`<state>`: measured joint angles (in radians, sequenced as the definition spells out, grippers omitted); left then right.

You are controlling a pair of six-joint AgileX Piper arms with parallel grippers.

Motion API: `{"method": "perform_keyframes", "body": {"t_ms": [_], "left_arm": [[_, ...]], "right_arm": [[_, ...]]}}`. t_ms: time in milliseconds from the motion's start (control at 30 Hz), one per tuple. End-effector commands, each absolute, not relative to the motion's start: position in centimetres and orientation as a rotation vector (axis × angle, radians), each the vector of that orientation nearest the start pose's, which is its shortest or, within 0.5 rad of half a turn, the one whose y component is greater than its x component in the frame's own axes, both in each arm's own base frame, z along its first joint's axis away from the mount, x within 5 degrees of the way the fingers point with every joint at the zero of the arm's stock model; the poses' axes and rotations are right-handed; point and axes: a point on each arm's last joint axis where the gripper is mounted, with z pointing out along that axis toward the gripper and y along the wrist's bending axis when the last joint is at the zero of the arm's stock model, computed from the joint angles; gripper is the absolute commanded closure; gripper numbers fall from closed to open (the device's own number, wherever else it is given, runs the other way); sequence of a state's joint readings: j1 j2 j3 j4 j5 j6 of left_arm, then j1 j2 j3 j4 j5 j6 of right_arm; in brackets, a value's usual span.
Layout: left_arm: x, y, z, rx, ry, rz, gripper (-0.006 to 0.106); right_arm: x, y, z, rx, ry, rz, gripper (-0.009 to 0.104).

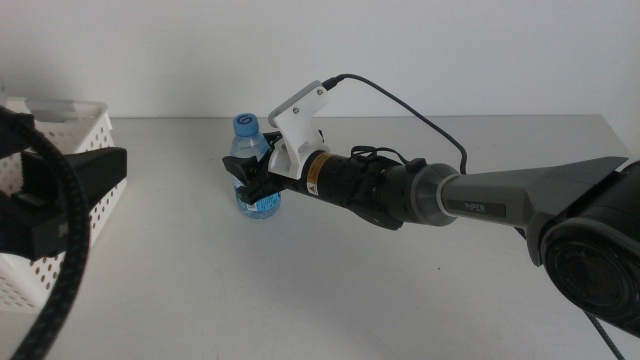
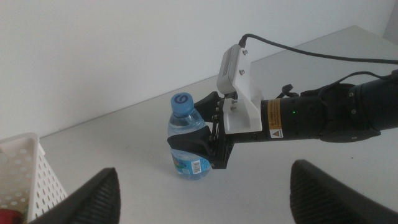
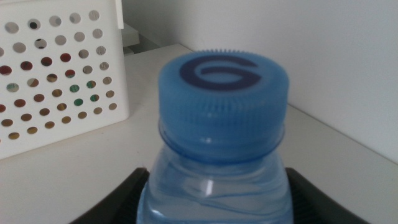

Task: Use arms to grab the bottles and put them into the dustbin to the left of the table.

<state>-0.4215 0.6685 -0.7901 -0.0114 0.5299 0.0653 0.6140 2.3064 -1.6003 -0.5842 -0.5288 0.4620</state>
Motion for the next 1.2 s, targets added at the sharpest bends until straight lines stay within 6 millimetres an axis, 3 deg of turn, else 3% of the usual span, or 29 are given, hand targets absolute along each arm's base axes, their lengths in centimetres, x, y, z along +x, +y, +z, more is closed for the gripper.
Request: {"method": "perform_keyframes", "body": {"t_ms": [0,167,267,467,800,900,1167], "left_arm": [[11.7,-5.4,38.8,0.421,1.751,-0.285,0.007],[11.7,-5.4,38.8,0.421,1.751,-0.285,0.007],[11.7,-5.4,38.8,0.421,1.751,-0.285,0.007],[11.7,-5.4,38.8,0.421,1.751,-0.285,0.007],[11.7,-5.4,38.8,0.421,1.751,-0.285,0.007],[11.7,-5.4,38.8,0.421,1.751,-0.285,0.007],[11.7,-5.4,38.8,0.421,1.751,-0.285,0.007]], "right_arm": [[40.6,32.4,22.0,-0.726,1.423,0.732,0.062],[40.5,32.2,22.6,-0.731,1.465,0.722,0.026],[40.3,31.7,23.9,-0.713,1.544,0.697,0.017],[37.5,28.2,27.0,-0.671,1.649,0.668,0.023],[27.4,19.9,32.6,-0.635,1.675,0.588,0.032],[24.5,17.4,33.3,-0.621,1.684,0.521,0.032],[17.4,11.1,32.4,-0.525,1.762,0.382,0.032]]}}
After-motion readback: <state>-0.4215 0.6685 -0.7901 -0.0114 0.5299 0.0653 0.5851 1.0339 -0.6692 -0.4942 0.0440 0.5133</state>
